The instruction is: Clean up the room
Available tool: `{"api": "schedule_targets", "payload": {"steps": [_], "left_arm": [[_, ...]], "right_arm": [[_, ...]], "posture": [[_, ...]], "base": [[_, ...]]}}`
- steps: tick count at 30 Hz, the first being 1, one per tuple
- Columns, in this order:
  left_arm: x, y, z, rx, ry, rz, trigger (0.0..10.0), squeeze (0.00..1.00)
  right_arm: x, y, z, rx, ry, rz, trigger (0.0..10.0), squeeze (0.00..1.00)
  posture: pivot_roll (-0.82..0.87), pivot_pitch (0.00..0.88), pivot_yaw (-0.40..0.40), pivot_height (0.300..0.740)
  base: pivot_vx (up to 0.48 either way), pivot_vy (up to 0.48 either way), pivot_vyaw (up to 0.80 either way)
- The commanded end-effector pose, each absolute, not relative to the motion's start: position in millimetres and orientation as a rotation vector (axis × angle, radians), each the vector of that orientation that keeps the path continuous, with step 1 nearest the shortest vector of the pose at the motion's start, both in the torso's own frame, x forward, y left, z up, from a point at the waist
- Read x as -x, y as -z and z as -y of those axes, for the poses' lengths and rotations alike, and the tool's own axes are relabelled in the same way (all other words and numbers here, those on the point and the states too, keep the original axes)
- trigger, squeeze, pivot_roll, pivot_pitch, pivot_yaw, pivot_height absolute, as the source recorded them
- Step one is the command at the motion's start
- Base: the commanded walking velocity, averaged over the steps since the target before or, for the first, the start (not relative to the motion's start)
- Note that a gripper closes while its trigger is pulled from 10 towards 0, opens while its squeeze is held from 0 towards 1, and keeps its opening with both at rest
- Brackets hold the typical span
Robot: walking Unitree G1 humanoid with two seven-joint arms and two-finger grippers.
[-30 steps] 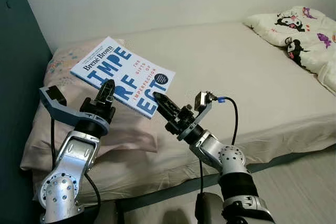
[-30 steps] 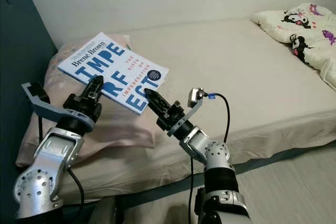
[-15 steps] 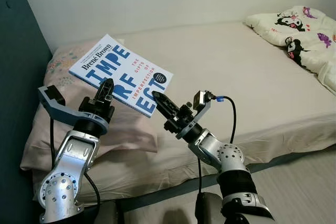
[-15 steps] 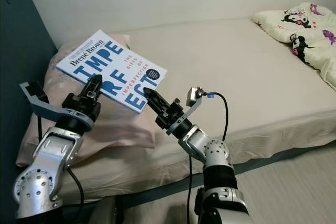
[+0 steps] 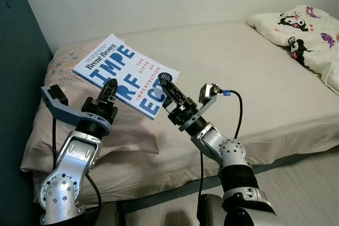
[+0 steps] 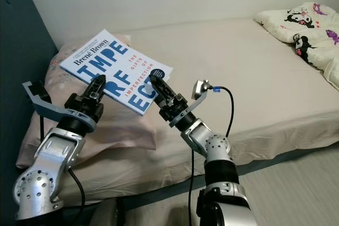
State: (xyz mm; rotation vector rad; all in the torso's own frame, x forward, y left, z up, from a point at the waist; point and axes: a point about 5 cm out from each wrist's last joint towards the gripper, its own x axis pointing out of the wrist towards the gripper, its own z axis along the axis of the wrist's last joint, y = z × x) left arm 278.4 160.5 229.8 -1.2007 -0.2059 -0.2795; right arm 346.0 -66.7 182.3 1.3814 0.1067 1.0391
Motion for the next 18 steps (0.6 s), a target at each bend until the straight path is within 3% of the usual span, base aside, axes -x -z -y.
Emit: {"api": "schedule_targets", "payload": {"steps": [1, 2, 3, 18], "left_arm": [[-274.5, -232.4, -161.4, 1.183, 0.289, 0.221, 10.0, 0.0], [-274.5, -232.4, -161.4, 1.183, 0.289, 0.221, 10.0, 0.0], [-274.2, -232.5, -161.7, 1.183, 0.288, 0.222, 10.0, 0.0], [-274.0, -232.1, -160.7, 1.18, 0.288, 0.218, 10.0, 0.0]], "right_arm": [[-346.8, -183.7, 65.3, -1.394, -1.049, -0.099, 8.0, 0.0], [-346.8, -183.7, 65.3, -1.394, -1.049, -0.099, 8.0, 0.0], [-346.7, -184.1, 65.0, -1.407, -1.055, -0.101, 0.0, 0.0], [-348.2, -183.1, 64.7, -1.423, -1.046, -0.095, 0.0, 0.0]], "posture": [[0.08, 0.163, -0.019, 0.577], [0.08, 0.163, -0.019, 0.577], [0.08, 0.162, -0.021, 0.577], [0.08, 0.16, -0.021, 0.577]], "base": [[0.0, 0.0, 0.0], [0.0, 0.0, 0.0], [0.0, 0.0, 0.0], [0.0, 0.0, 0.0]]}}
